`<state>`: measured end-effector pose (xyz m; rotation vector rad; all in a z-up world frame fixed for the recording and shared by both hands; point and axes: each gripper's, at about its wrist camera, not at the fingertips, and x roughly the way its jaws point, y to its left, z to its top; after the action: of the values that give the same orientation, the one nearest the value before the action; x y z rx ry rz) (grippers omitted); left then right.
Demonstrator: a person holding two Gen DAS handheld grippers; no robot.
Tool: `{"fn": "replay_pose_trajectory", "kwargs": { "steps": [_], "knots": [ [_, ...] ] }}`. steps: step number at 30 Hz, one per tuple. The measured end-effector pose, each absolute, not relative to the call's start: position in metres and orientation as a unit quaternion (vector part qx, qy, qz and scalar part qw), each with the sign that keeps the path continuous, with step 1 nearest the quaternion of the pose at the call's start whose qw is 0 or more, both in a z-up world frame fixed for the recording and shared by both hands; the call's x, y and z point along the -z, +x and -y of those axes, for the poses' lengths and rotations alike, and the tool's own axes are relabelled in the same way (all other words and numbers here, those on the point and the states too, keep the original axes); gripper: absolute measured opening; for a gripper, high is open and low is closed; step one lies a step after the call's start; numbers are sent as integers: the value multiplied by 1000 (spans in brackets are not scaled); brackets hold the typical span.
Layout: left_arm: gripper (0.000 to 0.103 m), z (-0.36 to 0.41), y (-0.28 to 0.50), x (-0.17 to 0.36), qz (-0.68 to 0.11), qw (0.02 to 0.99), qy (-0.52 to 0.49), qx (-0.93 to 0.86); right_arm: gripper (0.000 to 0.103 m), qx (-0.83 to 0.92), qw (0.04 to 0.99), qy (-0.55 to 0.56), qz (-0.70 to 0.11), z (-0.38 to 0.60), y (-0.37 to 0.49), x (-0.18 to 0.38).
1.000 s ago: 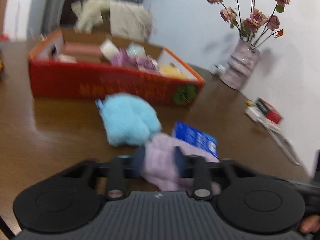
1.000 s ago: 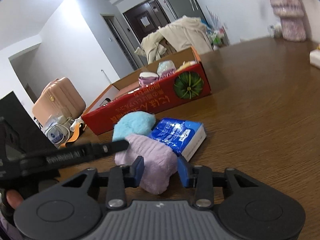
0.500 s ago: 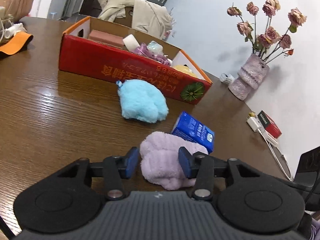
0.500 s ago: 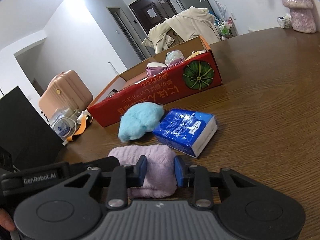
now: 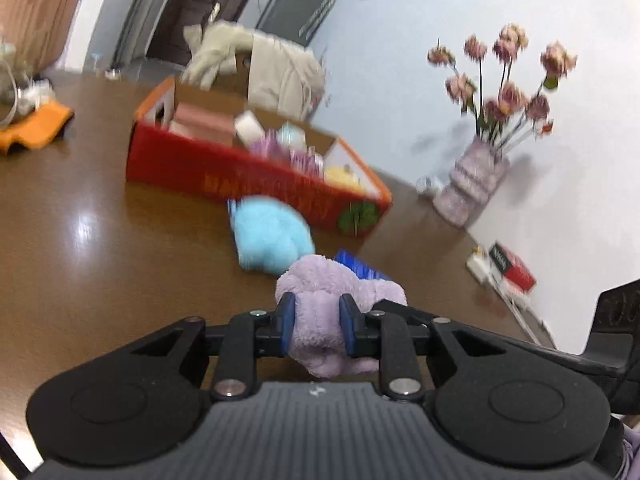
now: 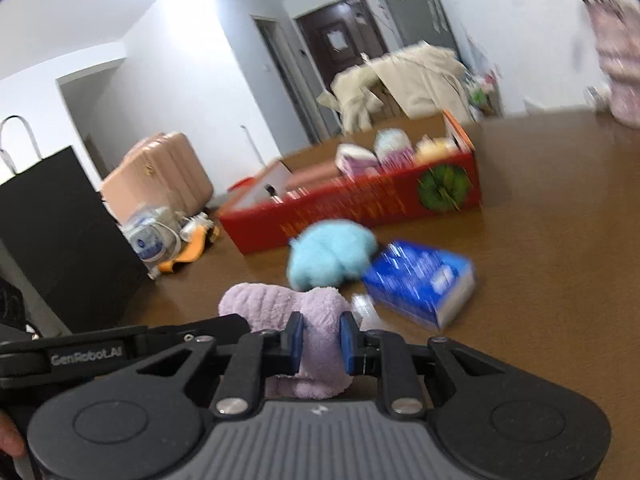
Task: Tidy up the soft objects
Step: 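Carry the lilac towel into the box and open both grippers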
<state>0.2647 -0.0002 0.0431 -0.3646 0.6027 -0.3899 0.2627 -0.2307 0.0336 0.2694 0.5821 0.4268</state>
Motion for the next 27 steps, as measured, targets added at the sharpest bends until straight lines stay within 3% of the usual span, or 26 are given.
{"fn": "replay_pose_trajectory", "kwargs": {
  "steps": [6,11,18,22,27],
  "knots": [
    [24,-13,346,-98,-255,931,-178,192,18,-233,943,65,-228,207,335,-99],
    [23,-31,444,-122,-259,935,-183,156,18,-254,927,54,-269,172,456,-121],
    [19,-43,562,-64,-358,901,-220,109,16,-197,903,61,-376,143,579,-65],
    [19,-37,580,-31,-399,895,-178,90,16,-166,903,34,-395,140,589,-40],
    [29,-41,571,-28,-391,902,-166,76,21,-173,906,31,-385,138,590,-37]
  ]
}}
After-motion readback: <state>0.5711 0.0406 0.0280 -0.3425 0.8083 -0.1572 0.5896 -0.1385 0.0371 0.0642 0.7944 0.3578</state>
